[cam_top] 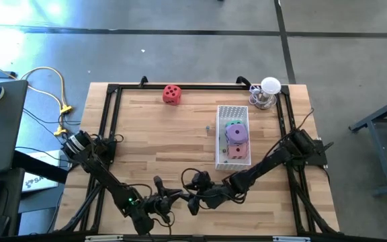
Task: Pick & Place Dice
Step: Put the light blue die into the white bin
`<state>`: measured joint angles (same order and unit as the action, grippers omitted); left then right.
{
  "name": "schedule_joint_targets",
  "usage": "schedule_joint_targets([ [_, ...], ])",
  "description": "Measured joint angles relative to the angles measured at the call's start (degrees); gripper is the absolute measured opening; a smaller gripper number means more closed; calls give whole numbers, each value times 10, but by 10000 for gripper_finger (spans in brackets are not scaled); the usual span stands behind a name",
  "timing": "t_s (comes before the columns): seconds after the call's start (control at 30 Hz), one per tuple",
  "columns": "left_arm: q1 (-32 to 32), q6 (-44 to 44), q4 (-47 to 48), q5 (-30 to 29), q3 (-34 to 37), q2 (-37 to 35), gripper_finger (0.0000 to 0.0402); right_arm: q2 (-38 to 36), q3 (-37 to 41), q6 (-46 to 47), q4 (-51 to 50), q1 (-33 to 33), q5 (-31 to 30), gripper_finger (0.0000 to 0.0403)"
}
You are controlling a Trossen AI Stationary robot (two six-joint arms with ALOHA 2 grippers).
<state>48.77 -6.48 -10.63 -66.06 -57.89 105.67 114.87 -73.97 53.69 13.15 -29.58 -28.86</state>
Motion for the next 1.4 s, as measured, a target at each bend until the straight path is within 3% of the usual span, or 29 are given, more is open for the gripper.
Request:
schedule_joint_targets([
  [0.6, -14, -8, 1, 7, 0, 0, 53, 0, 0, -6, 0, 4, 5, 211],
  [0.73, -14, -8, 1, -14, 0, 0, 53, 0, 0, -10, 0, 15, 8, 203],
  [0.97, -14, -8, 5, -20, 0, 0, 53, 0, 0, -15, 0, 23, 35, 156],
  [1.3, -19, -9, 2, -11, -1, 0, 54, -1, 0, -38, -4, 6, 1, 48],
  [1.4, -20, -8, 4, -10, -1, 0, 54, -1, 0, -40, -4, 4, 1, 40],
])
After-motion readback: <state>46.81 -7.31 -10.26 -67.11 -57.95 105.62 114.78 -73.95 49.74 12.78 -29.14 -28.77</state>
